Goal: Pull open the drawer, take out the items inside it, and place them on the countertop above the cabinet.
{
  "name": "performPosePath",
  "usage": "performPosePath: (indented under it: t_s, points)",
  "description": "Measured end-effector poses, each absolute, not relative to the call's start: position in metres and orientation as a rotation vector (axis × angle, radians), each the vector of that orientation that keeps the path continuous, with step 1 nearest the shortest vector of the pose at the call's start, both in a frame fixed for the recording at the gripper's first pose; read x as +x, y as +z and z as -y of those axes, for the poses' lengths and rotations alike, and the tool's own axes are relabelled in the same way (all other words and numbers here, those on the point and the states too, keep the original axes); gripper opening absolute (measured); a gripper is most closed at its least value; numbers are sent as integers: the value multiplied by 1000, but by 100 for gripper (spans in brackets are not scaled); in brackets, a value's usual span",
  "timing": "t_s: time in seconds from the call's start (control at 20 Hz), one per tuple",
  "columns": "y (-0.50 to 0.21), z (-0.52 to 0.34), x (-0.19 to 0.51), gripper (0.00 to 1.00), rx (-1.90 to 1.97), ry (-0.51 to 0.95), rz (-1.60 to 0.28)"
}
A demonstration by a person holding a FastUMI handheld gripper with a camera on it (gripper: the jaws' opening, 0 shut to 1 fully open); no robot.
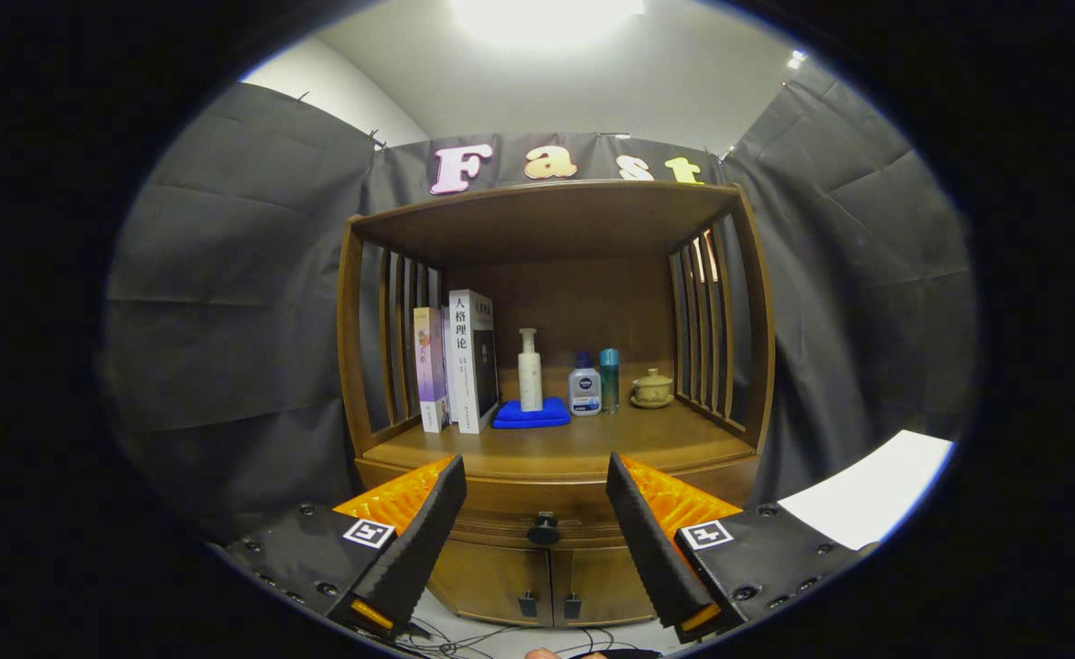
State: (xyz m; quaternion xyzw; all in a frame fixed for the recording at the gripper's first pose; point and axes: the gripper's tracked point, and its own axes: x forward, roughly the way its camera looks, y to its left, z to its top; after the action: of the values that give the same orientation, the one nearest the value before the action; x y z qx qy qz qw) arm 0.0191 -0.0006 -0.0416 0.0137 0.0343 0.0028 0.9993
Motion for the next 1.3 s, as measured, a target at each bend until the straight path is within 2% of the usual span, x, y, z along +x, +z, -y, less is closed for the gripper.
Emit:
performPosePath:
  t_s: [0.55, 1.3]
  points:
    - [-96, 4, 51, 98, 33, 1, -155]
    - [-215, 2, 141, 98, 34, -8, -356]
